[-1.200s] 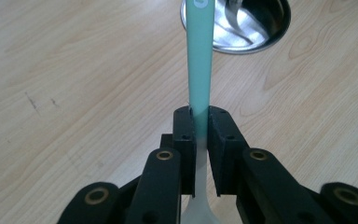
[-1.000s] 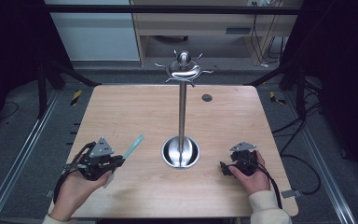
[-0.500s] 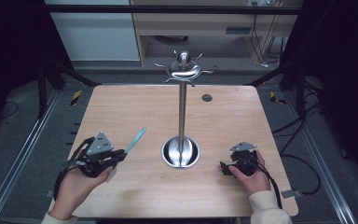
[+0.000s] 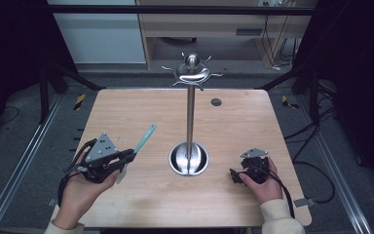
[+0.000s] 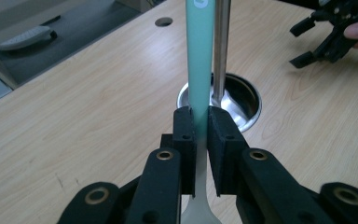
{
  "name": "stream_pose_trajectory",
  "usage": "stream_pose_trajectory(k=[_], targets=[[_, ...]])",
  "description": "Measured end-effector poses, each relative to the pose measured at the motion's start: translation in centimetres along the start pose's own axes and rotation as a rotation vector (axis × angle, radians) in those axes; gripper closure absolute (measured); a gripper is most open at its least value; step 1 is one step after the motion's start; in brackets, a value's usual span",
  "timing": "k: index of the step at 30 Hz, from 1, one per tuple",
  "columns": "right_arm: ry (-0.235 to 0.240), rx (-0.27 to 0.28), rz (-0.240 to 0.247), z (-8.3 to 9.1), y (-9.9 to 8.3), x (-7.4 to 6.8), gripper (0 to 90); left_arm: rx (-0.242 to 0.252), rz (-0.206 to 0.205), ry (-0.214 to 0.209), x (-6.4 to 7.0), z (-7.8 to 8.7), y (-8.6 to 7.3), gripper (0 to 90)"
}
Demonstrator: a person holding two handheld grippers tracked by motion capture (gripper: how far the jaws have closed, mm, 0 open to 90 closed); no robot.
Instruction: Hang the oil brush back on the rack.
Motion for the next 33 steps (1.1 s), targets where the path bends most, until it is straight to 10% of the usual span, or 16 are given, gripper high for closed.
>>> stream_pose_trajectory(k=[33], targets=[[-0.006, 0.004, -0.005, 0.2, 0.1, 0.0, 8.6, 0.235, 0.000, -0.037, 1.2, 1.7, 4.9, 81.7]])
Point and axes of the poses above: each handheld gripper's, and its own axes: z roughly backward along the jaws, y roughly out of its top, x roughly to its right, the point moved 3 cm from there along -z, roughly forward along the jaws, and after that the axes turned 13 degrees about z, right-handed, at the moved point
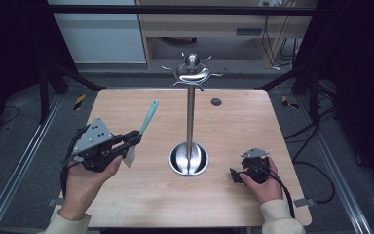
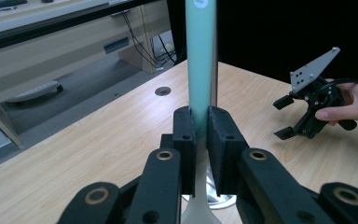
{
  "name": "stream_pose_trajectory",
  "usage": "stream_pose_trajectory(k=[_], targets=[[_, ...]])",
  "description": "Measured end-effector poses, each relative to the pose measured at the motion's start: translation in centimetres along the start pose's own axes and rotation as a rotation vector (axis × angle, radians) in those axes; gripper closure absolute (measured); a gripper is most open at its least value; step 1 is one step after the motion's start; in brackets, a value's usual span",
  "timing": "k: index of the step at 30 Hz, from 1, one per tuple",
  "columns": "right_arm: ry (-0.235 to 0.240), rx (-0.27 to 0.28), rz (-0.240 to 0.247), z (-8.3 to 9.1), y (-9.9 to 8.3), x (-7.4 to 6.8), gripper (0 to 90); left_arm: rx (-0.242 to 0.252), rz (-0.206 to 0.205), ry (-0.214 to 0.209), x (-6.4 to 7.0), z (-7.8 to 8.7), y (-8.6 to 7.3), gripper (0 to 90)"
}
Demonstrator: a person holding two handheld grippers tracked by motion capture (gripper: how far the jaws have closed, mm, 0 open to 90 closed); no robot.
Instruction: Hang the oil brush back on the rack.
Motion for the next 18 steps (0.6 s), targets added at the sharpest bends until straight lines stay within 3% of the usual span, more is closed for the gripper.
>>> stream_pose_trajectory(k=[13, 18], targets=[[-0.001, 0.008, -0.006, 0.1, 0.0, 0.0, 8.6, 0.028, 0.042, -0.032, 0.5, -0.2, 2.1, 81.8], [-0.001, 0.008, -0.006, 0.1, 0.0, 0.0, 8.6, 0.057, 0.025, -0.043, 1.0, -0.3, 3.1, 81.7]])
Point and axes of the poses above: each handheld gripper's, and its own axes: z roughly backward along the jaws, y roughly out of its top, x roughly to its right, the point moved 3 cm from there along -z, roughly forward along the jaws, and after that the axes turned 13 degrees about z, right-handed, at the moved point
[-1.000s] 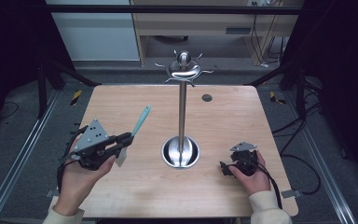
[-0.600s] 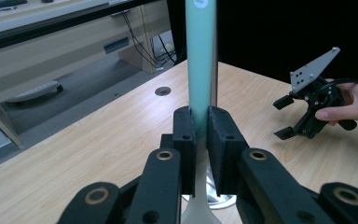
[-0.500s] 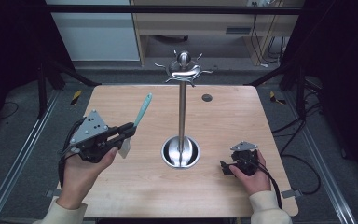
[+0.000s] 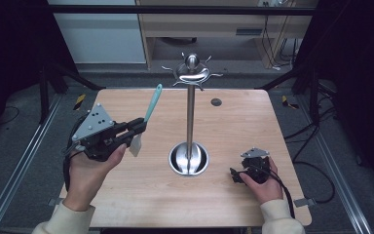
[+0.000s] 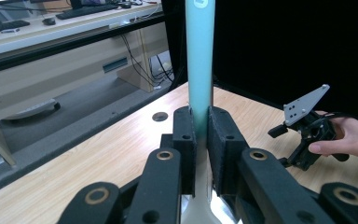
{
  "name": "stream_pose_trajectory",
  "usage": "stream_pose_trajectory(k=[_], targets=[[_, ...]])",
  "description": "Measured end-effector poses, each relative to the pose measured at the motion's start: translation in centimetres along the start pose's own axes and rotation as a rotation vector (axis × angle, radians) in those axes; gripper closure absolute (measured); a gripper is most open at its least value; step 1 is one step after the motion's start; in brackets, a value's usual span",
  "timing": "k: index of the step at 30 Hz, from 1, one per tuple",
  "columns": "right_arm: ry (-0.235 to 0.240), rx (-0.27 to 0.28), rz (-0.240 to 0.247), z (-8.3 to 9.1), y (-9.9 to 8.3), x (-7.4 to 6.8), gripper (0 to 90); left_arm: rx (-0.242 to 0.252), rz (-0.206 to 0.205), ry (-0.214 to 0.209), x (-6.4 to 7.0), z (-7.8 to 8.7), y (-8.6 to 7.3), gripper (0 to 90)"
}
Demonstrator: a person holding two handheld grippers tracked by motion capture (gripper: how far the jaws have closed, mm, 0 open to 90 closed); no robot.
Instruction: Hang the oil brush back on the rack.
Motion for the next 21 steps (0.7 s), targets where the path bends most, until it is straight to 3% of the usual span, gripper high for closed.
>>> stream_pose_trajectory(k=[21], targets=[[0.004, -0.003, -0.001, 0.0, -0.1, 0.0, 8.6, -0.016, 0.000, -0.021, 1.0, -1.1, 0.8, 81.7]])
Point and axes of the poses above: each handheld gripper's, and its own axes: z roughly backward along the jaws, y roughly out of its top, x roughly to its right, the point moved 3 cm from there along -z, roughly forward along the jaws, and after that the axes turned 13 degrees about z, right-handed, at the moved point
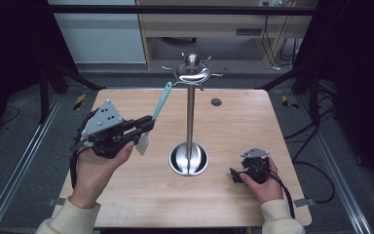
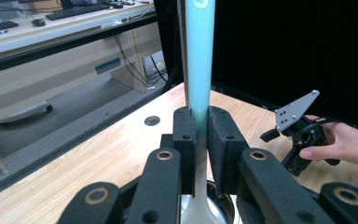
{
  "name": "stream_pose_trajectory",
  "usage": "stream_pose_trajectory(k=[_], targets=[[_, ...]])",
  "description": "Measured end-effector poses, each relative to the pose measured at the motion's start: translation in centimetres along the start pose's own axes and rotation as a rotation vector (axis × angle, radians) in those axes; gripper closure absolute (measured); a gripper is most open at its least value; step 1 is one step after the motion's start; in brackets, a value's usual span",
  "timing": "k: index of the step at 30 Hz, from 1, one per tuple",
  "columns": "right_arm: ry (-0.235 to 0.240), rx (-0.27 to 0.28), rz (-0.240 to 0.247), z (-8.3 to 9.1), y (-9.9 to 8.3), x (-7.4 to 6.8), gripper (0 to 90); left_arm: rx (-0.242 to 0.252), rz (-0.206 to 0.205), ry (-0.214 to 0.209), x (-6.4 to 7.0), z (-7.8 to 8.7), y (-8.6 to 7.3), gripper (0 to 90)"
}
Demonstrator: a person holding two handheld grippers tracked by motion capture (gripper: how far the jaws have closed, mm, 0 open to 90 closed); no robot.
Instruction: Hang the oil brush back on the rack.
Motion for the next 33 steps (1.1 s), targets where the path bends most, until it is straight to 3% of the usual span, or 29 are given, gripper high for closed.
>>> stream_pose_trajectory(k=[33], targets=[[0.002, 0.007, 0.002, 0.1, 0.1, 0.1, 8.5, -0.034, 0.012, -0.007, 0.0, -3.5, 0.0, 82.2]])
Point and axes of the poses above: each handheld gripper's, and its own axes: z roughly backward along the jaws, y roughly out of its top, x roughly to its right, the point moved 3 cm from there along -z, roughly forward along the jaws, and after that the axes turned 13 degrees about z, right-handed, at the moved point
